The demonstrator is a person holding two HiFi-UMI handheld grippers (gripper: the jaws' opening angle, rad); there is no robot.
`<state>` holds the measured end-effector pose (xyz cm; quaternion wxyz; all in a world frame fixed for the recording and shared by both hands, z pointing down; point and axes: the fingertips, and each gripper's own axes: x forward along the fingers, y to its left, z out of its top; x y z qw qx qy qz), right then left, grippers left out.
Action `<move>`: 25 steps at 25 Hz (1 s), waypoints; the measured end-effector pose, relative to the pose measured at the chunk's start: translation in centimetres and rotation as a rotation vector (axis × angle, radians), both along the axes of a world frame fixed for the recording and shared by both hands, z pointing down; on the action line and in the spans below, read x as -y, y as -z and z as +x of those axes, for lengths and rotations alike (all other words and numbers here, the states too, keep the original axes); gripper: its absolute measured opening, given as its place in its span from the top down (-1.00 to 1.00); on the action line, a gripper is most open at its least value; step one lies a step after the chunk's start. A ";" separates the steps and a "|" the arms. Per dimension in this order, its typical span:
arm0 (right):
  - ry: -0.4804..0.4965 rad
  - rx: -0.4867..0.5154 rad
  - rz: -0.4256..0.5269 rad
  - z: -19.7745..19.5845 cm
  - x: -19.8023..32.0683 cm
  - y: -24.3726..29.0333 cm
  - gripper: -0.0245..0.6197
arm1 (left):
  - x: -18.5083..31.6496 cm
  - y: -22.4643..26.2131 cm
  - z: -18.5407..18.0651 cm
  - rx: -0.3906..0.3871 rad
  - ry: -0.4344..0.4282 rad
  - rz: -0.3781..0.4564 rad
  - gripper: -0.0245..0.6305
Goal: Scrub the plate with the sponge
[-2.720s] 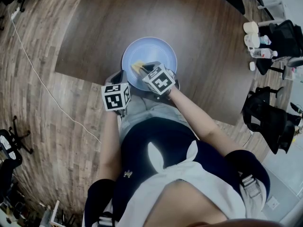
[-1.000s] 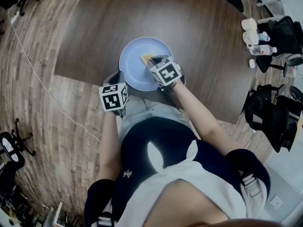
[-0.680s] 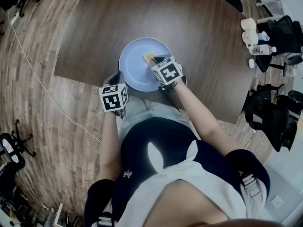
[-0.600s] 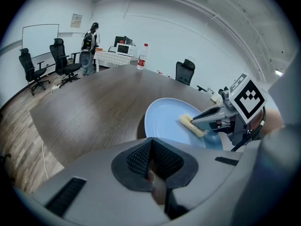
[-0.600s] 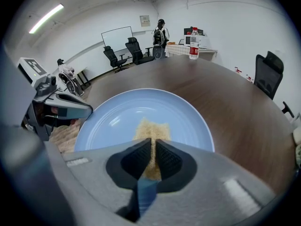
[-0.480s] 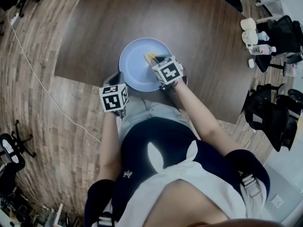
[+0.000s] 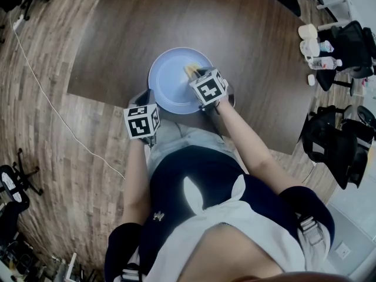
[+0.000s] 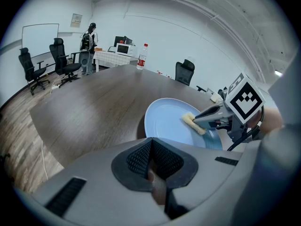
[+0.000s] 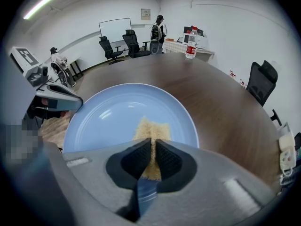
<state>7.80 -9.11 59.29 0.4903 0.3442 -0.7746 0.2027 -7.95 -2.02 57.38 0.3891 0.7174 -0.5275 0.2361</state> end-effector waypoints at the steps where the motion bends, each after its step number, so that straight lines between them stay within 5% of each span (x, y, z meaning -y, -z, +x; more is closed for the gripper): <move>1: -0.001 -0.012 0.004 0.1 0.1 0.0 0.84 | 0.0 0.0 0.0 -0.001 0.000 0.000 0.91; 25: 0.030 -0.161 -0.013 2.0 0.5 0.1 0.84 | 0.0 -0.1 0.0 0.009 0.026 0.002 0.91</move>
